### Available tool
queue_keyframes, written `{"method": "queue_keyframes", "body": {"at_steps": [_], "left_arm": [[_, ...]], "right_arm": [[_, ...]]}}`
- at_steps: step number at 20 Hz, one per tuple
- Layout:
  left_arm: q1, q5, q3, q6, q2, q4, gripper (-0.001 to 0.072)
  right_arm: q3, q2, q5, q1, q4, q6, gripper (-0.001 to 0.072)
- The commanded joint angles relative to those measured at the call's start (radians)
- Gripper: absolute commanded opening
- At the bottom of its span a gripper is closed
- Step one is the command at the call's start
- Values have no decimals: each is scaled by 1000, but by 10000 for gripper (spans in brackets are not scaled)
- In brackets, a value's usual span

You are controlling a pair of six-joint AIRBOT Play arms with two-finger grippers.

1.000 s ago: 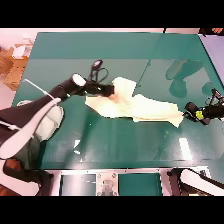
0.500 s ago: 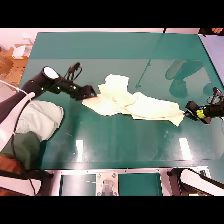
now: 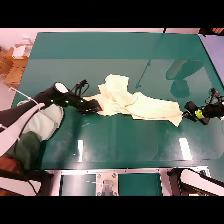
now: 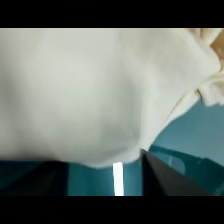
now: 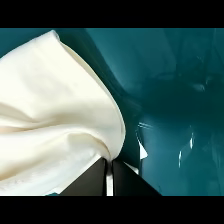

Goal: Fold the shirts.

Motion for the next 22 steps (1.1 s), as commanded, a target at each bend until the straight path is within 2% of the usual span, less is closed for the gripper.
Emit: {"method": "queue_keyframes", "body": {"at_steps": [1,2,5,8,12,15,18,22], "left_arm": [[-45,198,-10,-3,-14,-93,83],[-43,187,1,4,-14,-99,20],[-43,66,97,26,11,-43,18],[-42,57,235,18,135,64,18],[-43,67,495,19,370,193,18],[-43,66,682,18,520,263,19],[-43,54,831,22,632,269,19],[-43,52,976,21,715,334,19]], "right_arm": [[1,-5,1,1,11,-16,19],[1,-5,2,0,21,-16,19],[8,-3,21,0,171,-108,18],[98,10,103,0,372,-229,19],[388,89,240,0,536,-254,19],[650,188,246,0,586,-251,20],[869,285,195,0,584,-251,20],[988,423,59,0,563,-251,20]]}}
